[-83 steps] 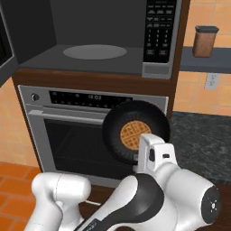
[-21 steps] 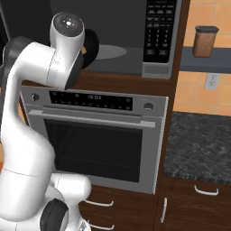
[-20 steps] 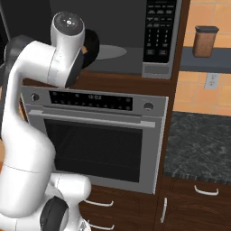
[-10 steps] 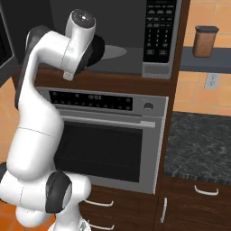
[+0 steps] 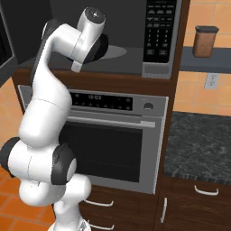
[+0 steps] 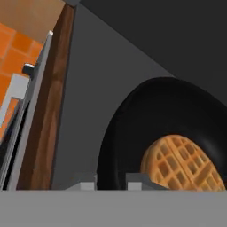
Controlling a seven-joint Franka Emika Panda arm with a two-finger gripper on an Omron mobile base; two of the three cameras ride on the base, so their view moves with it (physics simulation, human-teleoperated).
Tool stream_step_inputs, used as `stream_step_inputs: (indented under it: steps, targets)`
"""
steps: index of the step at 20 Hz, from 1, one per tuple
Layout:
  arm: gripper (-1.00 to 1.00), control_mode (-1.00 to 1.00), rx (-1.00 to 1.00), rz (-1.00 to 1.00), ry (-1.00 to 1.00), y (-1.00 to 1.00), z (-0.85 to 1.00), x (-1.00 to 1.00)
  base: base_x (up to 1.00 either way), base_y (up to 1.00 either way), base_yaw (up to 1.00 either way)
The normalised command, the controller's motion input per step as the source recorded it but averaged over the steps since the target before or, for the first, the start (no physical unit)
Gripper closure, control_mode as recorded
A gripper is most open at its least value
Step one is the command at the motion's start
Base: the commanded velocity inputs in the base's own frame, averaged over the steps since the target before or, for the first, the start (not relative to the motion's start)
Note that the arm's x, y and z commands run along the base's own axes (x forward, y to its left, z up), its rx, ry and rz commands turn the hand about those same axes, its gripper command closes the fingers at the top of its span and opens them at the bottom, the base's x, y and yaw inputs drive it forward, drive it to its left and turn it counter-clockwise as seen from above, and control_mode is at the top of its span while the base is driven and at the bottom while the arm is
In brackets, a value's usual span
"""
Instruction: Open the microwave, place the bowl with waffle inside the microwave, then close the microwave door and turn it on.
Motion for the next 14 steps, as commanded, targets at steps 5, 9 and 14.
stream_step_inputs:
  steps: [5, 9, 14]
  targets:
    - [1.00, -1.00, 0.00, 0.00, 0.00, 0.00, -0.07, 0.69, 0.00, 0.00, 0.00]
    - [-1.00, -1.00, 0.00, 0.00, 0.00, 0.09, -0.01, 0.59, 0.00, 0.00, 0.00]
    - [-1.00, -1.00, -0.01, 0.00, -0.11, 0.05, 0.00, 0.08, 0.00, 0.00, 0.00]
